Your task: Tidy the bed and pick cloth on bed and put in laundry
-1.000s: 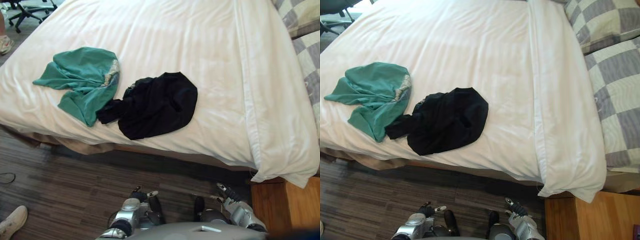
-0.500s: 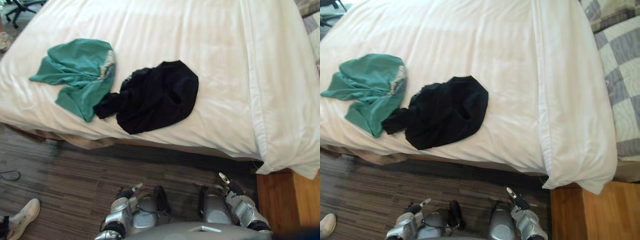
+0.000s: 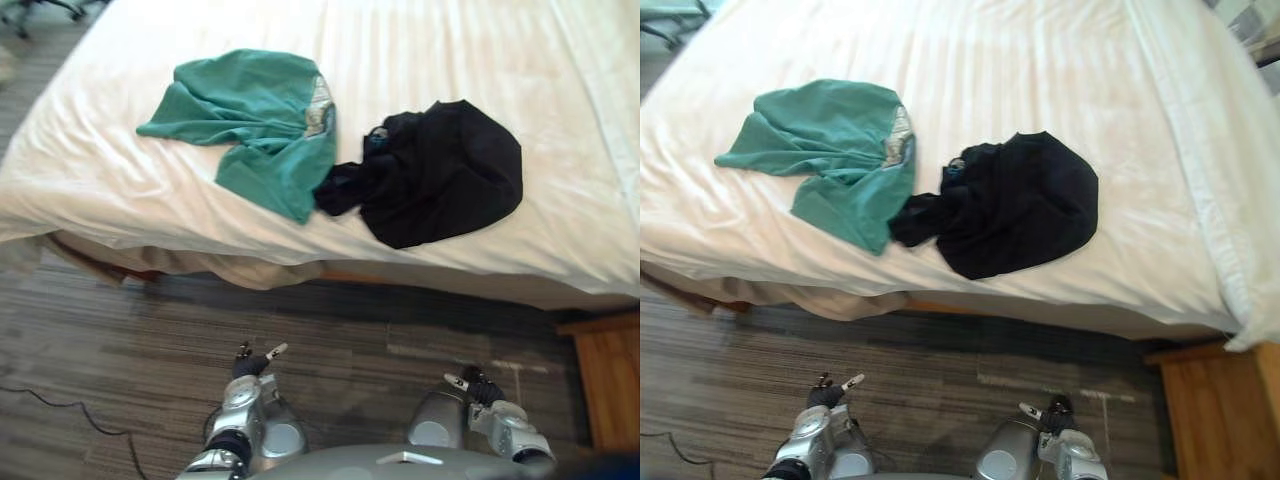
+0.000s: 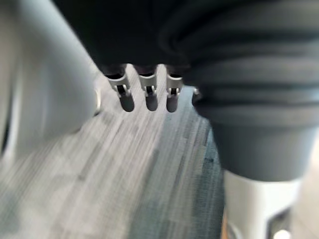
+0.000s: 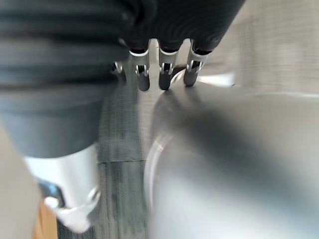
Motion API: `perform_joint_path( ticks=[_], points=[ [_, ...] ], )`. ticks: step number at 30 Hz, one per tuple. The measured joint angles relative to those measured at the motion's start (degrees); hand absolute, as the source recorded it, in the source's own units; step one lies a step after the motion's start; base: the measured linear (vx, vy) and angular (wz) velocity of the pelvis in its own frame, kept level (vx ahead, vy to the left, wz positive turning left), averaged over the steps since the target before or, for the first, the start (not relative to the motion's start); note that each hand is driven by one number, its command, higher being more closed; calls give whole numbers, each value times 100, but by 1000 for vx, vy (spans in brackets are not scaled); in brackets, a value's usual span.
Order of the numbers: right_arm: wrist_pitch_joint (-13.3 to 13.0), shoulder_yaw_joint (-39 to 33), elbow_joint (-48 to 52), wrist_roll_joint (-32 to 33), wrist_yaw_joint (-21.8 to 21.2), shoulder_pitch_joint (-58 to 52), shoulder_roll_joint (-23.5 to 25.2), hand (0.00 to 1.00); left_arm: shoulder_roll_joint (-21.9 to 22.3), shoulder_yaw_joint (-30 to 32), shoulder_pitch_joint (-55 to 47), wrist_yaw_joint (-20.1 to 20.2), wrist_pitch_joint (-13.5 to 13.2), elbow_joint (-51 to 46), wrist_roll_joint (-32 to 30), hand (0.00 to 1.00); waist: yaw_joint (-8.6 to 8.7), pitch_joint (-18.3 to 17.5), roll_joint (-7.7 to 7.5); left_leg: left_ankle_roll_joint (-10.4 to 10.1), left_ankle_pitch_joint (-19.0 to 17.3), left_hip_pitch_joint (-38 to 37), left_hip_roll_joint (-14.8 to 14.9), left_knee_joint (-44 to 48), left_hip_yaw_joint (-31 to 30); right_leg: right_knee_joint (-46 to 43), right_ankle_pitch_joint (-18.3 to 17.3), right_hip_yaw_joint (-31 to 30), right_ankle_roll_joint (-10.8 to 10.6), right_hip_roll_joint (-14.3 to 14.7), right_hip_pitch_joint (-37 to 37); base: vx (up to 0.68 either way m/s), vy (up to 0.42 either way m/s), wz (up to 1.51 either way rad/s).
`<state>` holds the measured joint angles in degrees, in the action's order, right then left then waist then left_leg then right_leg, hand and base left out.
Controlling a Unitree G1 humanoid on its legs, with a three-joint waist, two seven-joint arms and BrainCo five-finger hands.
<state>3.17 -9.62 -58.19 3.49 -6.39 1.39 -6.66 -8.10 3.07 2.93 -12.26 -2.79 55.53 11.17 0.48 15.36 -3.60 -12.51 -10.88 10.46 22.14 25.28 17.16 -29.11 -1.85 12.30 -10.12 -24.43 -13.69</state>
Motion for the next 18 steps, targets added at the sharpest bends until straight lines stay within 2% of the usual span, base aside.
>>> perform_joint_path(
  ticks=[1,2,3,4,5,6,7,11,14,18],
  points=[
    [-41,101,-28,-25,-127,2,21,0,-73,-130,-11,91,31,-53,-122,0,-4,-1,2,119,121,-62,-122,-279,81,-42,-237,271,-24,327,97,18,639,-22],
    [-130,261,-4,-31,-390,13,44,0,-141,-334,59,208,133,-118,-254,0,41,-13,15,345,463,-136,-438,-953,164,89,-682,425,-110,957,179,11,561,8],
    [-217,402,115,-26,-594,24,39,0,-114,-474,174,306,280,-200,-300,0,138,-57,60,560,870,-185,-781,-1644,180,494,-928,383,57,1538,208,-9,614,22],
    [-267,464,181,-24,-654,53,35,0,-89,-540,229,340,352,-227,-301,0,178,-70,110,674,1039,-201,-937,-1924,175,787,-980,333,186,1767,245,-35,515,26],
    [-408,579,226,-23,-717,110,37,0,3,-550,330,361,472,-217,-291,0,213,-49,202,823,1177,-204,-1231,-2165,107,1450,-1024,16,603,2050,438,-41,370,21],
    [-492,584,231,-22,-742,168,32,0,73,-552,422,357,512,-180,-283,0,265,-6,297,876,1211,-207,-1318,-2198,44,1732,-887,-214,774,2133,600,-56,301,34],
    [-650,626,233,39,-769,207,91,0,103,-568,471,358,530,-180,-291,0,323,-26,383,991,1291,-260,-1520,-2240,-209,2125,-645,-618,792,2153,885,-58,233,35],
    [-996,962,126,52,-674,268,199,0,67,-580,413,487,495,90,-625,0,291,-207,309,1082,1371,-513,-1710,-2503,-462,2189,-636,-933,819,2123,1085,-72,143,30],
    [-1011,1117,-193,202,-435,337,260,0,56,-564,143,601,480,339,-838,0,282,-348,278,1100,1581,-833,-1774,-2966,-379,2101,-640,-1021,823,2124,1106,-115,67,-10],
    [-806,1261,-470,293,-251,335,307,0,242,-513,-184,795,435,532,-842,0,229,-493,353,1102,1630,-1045,-1804,-3093,-102,2093,-558,-1364,813,2155,1097,-98,44,-38]
  ],
)
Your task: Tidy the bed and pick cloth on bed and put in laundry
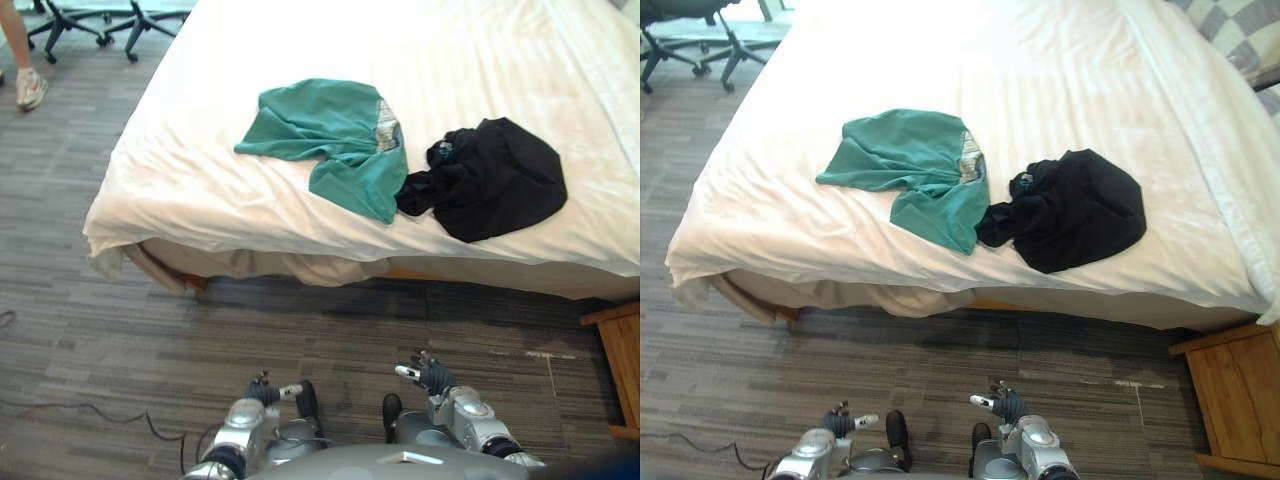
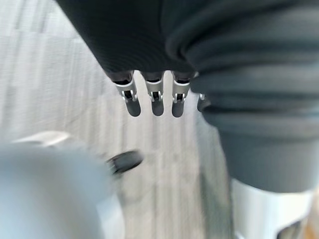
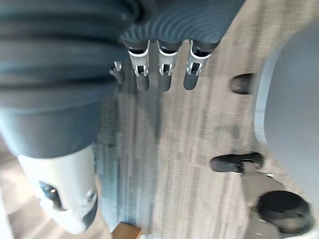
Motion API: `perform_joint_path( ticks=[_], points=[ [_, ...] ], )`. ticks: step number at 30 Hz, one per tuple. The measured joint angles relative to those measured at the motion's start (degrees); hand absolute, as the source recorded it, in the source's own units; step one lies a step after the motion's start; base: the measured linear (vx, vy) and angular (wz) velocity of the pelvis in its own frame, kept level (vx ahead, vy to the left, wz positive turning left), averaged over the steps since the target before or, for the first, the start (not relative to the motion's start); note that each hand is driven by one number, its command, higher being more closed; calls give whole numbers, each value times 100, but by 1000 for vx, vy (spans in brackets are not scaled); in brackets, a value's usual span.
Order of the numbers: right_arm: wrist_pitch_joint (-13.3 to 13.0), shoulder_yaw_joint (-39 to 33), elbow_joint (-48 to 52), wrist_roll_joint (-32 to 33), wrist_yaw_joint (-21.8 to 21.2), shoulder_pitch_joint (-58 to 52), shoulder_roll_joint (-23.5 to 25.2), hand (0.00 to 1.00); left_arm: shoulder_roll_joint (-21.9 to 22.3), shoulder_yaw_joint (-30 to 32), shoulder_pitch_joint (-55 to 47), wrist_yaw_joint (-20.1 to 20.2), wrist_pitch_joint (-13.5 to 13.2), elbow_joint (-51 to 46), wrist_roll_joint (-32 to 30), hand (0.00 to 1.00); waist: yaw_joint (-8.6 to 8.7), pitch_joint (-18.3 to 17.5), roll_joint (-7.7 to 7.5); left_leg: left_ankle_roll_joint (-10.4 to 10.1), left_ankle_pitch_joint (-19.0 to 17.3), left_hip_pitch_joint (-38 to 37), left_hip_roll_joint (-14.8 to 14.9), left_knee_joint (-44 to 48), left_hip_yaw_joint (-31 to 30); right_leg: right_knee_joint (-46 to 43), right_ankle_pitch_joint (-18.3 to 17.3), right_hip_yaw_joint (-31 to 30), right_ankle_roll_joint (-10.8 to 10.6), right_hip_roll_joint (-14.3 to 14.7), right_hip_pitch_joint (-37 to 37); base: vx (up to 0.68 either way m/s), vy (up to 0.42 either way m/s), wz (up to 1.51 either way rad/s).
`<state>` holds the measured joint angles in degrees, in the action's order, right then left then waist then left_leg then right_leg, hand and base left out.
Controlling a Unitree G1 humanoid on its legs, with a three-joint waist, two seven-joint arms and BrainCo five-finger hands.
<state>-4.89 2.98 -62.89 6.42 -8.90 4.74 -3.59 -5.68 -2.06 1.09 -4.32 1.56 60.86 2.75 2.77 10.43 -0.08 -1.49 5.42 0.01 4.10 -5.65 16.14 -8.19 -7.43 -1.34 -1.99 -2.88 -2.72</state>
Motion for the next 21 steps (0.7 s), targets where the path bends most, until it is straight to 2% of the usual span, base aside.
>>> perform_joint_path(
  ticks=[7,13,15,16,18,21],
  points=[
    [227,-14,-121,3,235,5,16,0,71,1,-17,36,-161,139,22,0,-52,-186,68,-56,-74,-1,11,-33,170,99,97,-203,-43,20,-53,-54,5,-16],
    [471,-531,-219,16,337,-11,51,0,89,18,-41,144,-184,163,-165,0,-73,-273,62,1,-103,-65,-11,-25,250,289,206,-301,-23,15,66,64,-6,-5],
    [586,-738,-224,14,324,-19,66,0,102,143,-81,143,-176,168,-157,0,-112,-282,67,-27,-173,-218,50,1,518,484,362,-272,-62,16,186,117,-16,-54],
    [612,-754,-222,7,302,-15,73,0,158,285,-89,137,-175,168,-143,0,-195,-285,71,-53,-216,-311,138,2,732,567,483,-180,-74,51,206,78,-37,-86],
    [662,-756,-215,-6,238,-9,97,0,190,471,-153,129,-173,166,-98,0,-283,-296,76,-101,-267,-447,215,3,1064,670,616,180,-35,71,206,29,-57,-90],
    [728,-951,-186,-6,198,-17,56,0,254,486,-149,124,-181,121,-95,0,-159,-324,148,-125,-283,-534,202,4,1138,883,717,182,-16,140,333,8,-54,-32]
  ],
)
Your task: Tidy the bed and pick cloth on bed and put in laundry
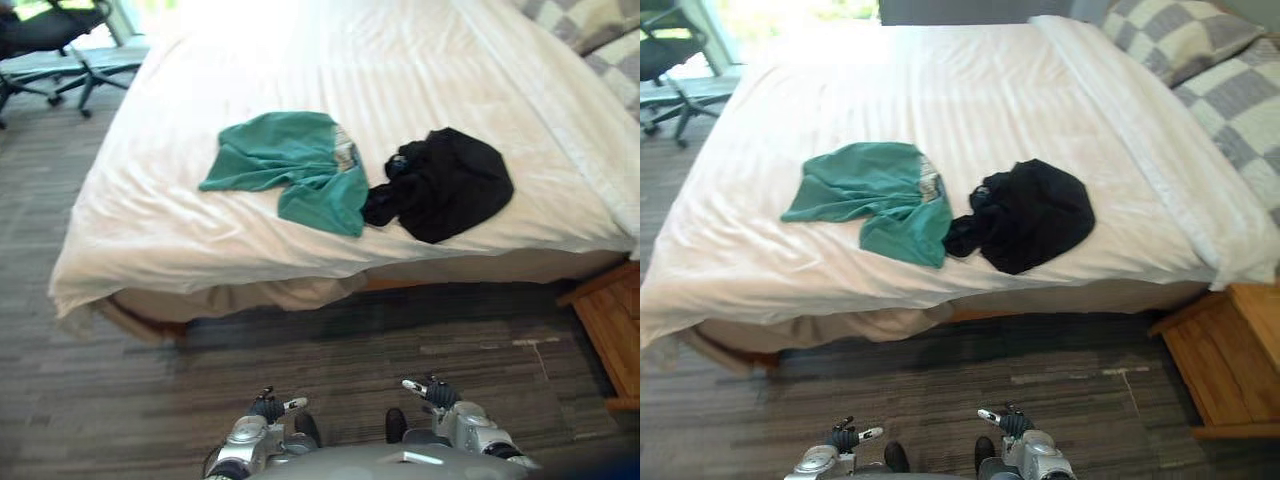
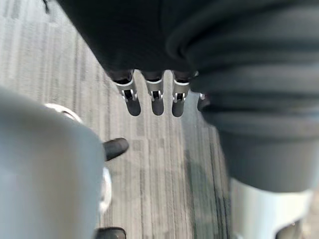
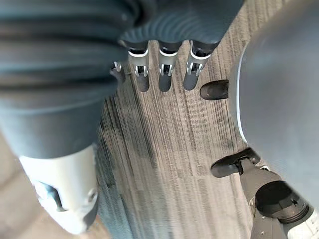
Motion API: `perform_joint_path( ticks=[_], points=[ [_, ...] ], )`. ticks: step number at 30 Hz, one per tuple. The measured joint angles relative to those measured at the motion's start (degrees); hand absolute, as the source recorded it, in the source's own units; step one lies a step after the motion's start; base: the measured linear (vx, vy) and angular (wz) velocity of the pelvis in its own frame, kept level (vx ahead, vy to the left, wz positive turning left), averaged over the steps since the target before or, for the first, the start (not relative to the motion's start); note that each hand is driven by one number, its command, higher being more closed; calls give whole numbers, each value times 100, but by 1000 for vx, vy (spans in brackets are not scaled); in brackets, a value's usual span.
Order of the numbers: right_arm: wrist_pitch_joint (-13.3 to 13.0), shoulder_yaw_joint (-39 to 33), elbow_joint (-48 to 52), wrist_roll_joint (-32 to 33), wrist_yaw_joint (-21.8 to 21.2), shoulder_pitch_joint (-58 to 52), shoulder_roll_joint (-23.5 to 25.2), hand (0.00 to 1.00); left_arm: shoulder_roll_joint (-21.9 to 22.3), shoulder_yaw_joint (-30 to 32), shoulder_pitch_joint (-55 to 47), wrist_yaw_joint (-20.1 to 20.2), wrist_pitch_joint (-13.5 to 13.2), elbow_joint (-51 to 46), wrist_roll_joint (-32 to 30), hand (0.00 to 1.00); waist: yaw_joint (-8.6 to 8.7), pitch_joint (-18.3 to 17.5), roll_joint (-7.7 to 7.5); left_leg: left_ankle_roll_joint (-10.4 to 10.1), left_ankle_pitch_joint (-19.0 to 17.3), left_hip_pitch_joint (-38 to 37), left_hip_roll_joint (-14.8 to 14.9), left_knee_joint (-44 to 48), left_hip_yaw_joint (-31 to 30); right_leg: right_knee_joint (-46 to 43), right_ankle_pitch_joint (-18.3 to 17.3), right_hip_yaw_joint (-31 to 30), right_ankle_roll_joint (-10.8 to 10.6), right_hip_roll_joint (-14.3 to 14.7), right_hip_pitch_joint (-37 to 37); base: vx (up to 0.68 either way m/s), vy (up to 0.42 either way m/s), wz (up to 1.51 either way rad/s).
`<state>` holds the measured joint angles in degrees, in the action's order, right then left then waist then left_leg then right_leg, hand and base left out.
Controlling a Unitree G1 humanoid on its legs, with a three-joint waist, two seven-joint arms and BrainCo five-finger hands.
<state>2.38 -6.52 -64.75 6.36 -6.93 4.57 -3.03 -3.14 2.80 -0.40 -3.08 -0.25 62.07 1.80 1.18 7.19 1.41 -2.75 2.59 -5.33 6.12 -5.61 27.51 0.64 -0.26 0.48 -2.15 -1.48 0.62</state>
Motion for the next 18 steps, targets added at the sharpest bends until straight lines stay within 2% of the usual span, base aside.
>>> perform_joint_path(
  ticks=[3,5,6,7,8,9,10,11,12,13,15,16,17,18],
  points=[
    [22,-35,-5,-17,-39,-40,-54,0,33,1,-4,-18,-3,3,14,0,-22,-14,29,-24,-3,-11,51,1,-7,150,85,-1,45,57,76,-13,-66,-2],
    [8,-61,-21,-39,-108,-56,-90,0,-7,26,-90,-201,-11,-2,111,0,-47,-10,32,-70,-19,-49,94,43,20,239,121,-43,89,93,151,-23,-52,-10],
    [-30,-52,-47,-42,-152,-56,-87,0,-30,102,-139,-254,-64,-18,156,0,-64,28,-6,-185,-179,4,170,393,42,245,58,-132,133,88,203,-21,-54,-18],
    [-42,-44,-52,-45,-163,-55,-80,0,-34,189,-145,-295,-115,-26,191,0,-82,45,-19,-213,-279,69,221,635,40,225,4,-149,182,79,203,-20,-50,-28],
    [-95,-4,-85,-72,-176,-48,-57,0,-62,360,-158,-428,-215,-101,267,0,-138,108,-69,-308,-540,414,439,1618,-25,136,-86,-196,310,23,205,-39,-88,-44],
    [-115,6,-100,-95,-190,-43,-44,0,-55,478,-191,-492,-272,-229,394,0,-184,175,-78,-293,-595,756,648,2548,-189,54,-117,-298,356,39,201,-49,-113,-47],
    [-127,8,-92,-95,-193,-43,-45,0,-43,521,-195,-501,-293,-248,438,0,-197,196,-59,-293,-595,862,719,2837,-253,19,-133,-312,376,51,199,-54,-108,-55],
    [-164,29,12,-97,-201,-22,-44,0,32,656,-198,-584,-366,-266,574,0,-219,277,79,-283,-589,1214,950,3679,-505,-90,-146,-350,397,91,192,-41,-38,-43],
    [-195,28,42,-106,-202,-27,-89,0,87,679,-236,-631,-392,-245,693,0,-205,289,145,-203,-760,1311,983,3810,-656,-125,-138,-454,407,131,207,-14,6,-43],
    [-201,28,37,-120,-203,-32,-124,0,119,664,-260,-633,-392,-240,730,0,-197,268,183,-156,-891,1260,926,3611,-683,-138,-139,-484,405,136,208,31,30,-32],
    [-218,32,28,-279,-215,-33,-213,0,242,659,-299,-697,-396,-240,871,0,-207,301,277,-130,-910,904,630,2308,-772,-132,-120,-582,343,169,177,37,45,-26],
    [-220,41,45,-300,-234,-20,-243,0,286,664,-299,-697,-396,-239,892,0,-226,354,369,-66,-881,752,584,1821,-795,-101,-102,-575,291,248,159,-20,100,-12],
    [-215,67,49,-321,-260,-15,-217,0,275,716,-298,-718,-403,-306,883,0,-253,340,275,-78,-885,741,529,1672,-671,58,-73,-483,232,160,238,-31,90,3],
    [-214,101,62,-319,-269,-16,-193,0,289,726,-308,-723,-405,-316,869,0,-246,339,268,-55,-853,769,528,1639,-649,71,-20,-348,184,133,246,0,89,4]
  ],
)
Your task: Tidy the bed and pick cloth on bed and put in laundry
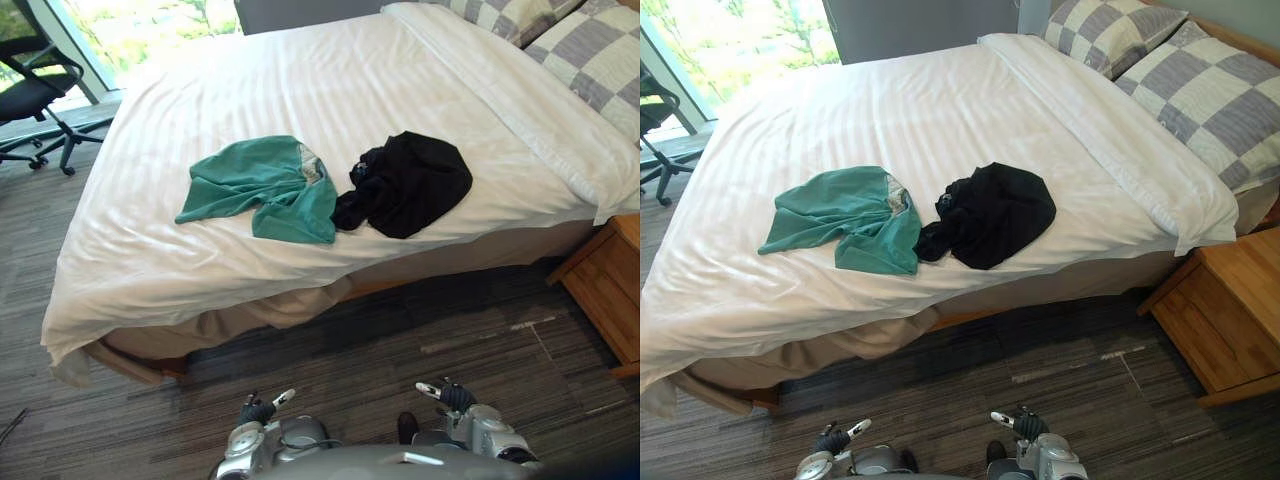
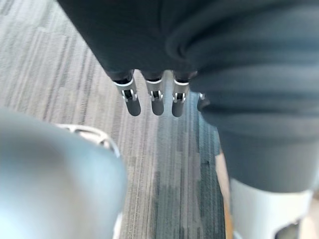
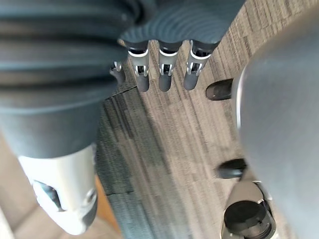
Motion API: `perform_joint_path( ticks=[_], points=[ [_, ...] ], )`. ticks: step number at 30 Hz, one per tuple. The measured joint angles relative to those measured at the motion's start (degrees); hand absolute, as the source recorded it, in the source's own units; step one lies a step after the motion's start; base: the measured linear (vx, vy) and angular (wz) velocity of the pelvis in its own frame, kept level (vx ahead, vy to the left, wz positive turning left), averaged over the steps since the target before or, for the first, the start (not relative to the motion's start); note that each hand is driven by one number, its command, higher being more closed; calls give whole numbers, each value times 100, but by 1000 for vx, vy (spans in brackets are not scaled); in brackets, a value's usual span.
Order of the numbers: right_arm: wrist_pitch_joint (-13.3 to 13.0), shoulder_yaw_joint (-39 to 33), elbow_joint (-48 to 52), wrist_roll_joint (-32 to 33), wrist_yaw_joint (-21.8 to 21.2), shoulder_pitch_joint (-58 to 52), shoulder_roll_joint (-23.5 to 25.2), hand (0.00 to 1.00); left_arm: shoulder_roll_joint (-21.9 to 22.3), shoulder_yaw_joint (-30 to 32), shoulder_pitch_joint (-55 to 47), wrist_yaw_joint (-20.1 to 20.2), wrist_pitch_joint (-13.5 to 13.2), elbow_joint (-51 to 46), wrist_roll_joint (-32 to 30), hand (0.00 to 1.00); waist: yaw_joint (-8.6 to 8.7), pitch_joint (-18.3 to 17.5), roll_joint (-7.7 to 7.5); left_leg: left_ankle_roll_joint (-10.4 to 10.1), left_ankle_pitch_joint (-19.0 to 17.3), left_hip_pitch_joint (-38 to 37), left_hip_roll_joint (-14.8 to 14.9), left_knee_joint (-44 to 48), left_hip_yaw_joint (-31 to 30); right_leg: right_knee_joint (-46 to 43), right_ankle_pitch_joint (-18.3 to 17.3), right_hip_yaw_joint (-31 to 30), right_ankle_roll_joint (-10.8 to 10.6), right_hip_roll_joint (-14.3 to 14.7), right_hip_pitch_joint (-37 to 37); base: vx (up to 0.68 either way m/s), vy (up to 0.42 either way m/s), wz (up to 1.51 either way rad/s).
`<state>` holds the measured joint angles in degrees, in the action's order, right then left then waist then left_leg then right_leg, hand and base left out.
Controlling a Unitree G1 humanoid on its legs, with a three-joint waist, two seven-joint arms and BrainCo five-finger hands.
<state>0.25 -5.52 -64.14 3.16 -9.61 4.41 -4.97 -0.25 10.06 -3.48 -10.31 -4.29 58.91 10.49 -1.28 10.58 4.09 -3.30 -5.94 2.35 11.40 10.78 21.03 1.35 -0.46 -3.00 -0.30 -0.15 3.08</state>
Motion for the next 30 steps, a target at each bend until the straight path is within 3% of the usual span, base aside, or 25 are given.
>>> perform_joint_path(
  ticks=[1,4,6,7,8,10,11,12,13,14,15,16,18,19,20,21,22,23,24,25,30],
  points=[
    [10,118,13,2,-6,14,42,0,-6,151,15,6,-6,-57,-14,0,-34,54,-86,16,12,-4,-35,-5,61,-208,-4,402,-81,-179,-100,39,61,10],
    [32,289,-13,8,-5,-34,52,0,-12,237,-19,6,4,-87,-145,0,-140,-56,-176,83,26,-167,-130,-74,93,-165,-48,579,-153,-301,64,91,39,9],
    [27,295,-32,9,17,-18,77,0,-16,242,-24,11,29,-88,-235,0,-150,-124,-161,89,20,-182,-164,-141,145,-135,-72,538,-179,-323,39,81,17,-9],
    [27,272,-72,11,71,20,100,0,-15,226,-9,35,121,-81,-313,0,-145,-133,-137,122,5,-261,-254,-257,173,-363,-300,533,-239,-405,-46,75,28,-4],
    [15,264,-68,13,96,26,99,0,-20,169,0,51,183,-72,-351,0,-133,-133,-145,150,-14,-342,-339,-330,180,-686,-471,538,-323,-478,-161,153,78,5],
    [-26,142,-74,55,139,19,94,0,-46,82,38,86,259,-54,-502,0,-119,-99,-215,186,-87,-627,-588,-547,141,-1644,-831,646,-690,-775,-402,116,75,17],
    [-84,67,-98,72,170,14,34,0,-88,-73,63,133,261,-10,-513,0,-99,-66,-276,256,-158,-862,-808,-710,11,-2670,-991,760,-938,-1037,-731,107,94,25],
    [-119,14,-102,75,199,17,17,0,-120,-137,74,173,255,14,-547,0,-89,-58,-288,290,-181,-998,-895,-772,-67,-3379,-939,839,-1022,-1183,-970,171,133,45],
    [-237,-71,-68,109,223,39,-28,0,-221,-235,102,183,250,111,-546,0,-19,-41,-338,382,-222,-1150,-953,-781,-197,-4160,-795,922,-1011,-1321,-1281,206,115,66],
    [-251,-111,-70,137,228,42,40,0,-325,-332,134,231,256,127,-554,0,64,-52,-346,435,-281,-1248,-937,-775,-332,-4321,-996,968,-767,-1361,-1298,204,67,64],
    [-258,-106,-65,190,224,28,86,0,-391,-329,135,264,256,133,-568,0,65,-60,-412,433,-312,-1288,-915,-782,-380,-4293,-1072,1007,-722,-1331,-1329,315,18,55],
    [-281,-112,-61,277,225,30,186,0,-490,-313,136,287,255,147,-648,0,34,-58,-466,395,-361,-1357,-807,-761,-480,-4051,-1180,1018,-662,-1139,-1382,281,-19,41],
    [-296,-91,-14,402,226,44,239,0,-434,-268,151,302,250,154,-784,0,65,-75,-390,282,-349,-1362,-491,-776,-695,-3214,-1164,991,-610,-623,-1469,308,-58,55],
    [-292,-78,7,484,232,45,240,0,-403,-266,172,318,240,151,-786,0,73,-67,-373,251,-357,-1371,-423,-780,-756,-2948,-1123,978,-615,-499,-1476,328,-104,59],
    [-284,-50,22,568,256,31,250,0,-331,-261,196,383,213,150,-789,0,96,-72,-385,166,-400,-1390,-363,-785,-792,-2323,-850,868,-541,-327,-1478,346,-143,46],
    [-277,27,21,570,269,4,269,0,-257,-246,198,414,184,148,-794,0,100,-117,-469,40,-478,-1446,-400,-784,-787,-1670,-226,697,-469,-249,-1409,427,-207,34],
    [-283,66,9,572,264,-31,276,0,-253,-152,266,452,155,156,-884,0,100,-133,-491,-91,-564,-1511,-364,-795,-728,-1596,-159,687,-37,-184,-1356,379,-200,4],
    [-282,72,6,573,268,29,270,0,-181,-77,281,489,138,152,-898,0,69,-119,-335,-122,-560,-1539,-267,-798,-660,-1629,-156,690,-42,-99,-1356,288,-151,-6],
    [-291,65,15,576,277,53,258,0,-122,-72,279,508,127,150,-899,0,70,-122,-273,-156,-548,-1534,-225,-798,-605,-1629,-164,697,-44,-64,-1357,290,-110,-11],
    [-306,64,21,578,263,94,262,0,9,-73,381,527,93,133,-899,0,99,-148,-149,-316,-441,-1588,-130,-862,-371,-1627,-270,716,30,38,-1337,303,-94,-2],
    [-305,160,64,581,189,10,277,0,257,-92,433,680,114,110,-895,0,121,-164,-248,-425,-134,-1887,-96,-852,6,-1567,-349,760,149,69,-941,174,-62,5]
  ],
)
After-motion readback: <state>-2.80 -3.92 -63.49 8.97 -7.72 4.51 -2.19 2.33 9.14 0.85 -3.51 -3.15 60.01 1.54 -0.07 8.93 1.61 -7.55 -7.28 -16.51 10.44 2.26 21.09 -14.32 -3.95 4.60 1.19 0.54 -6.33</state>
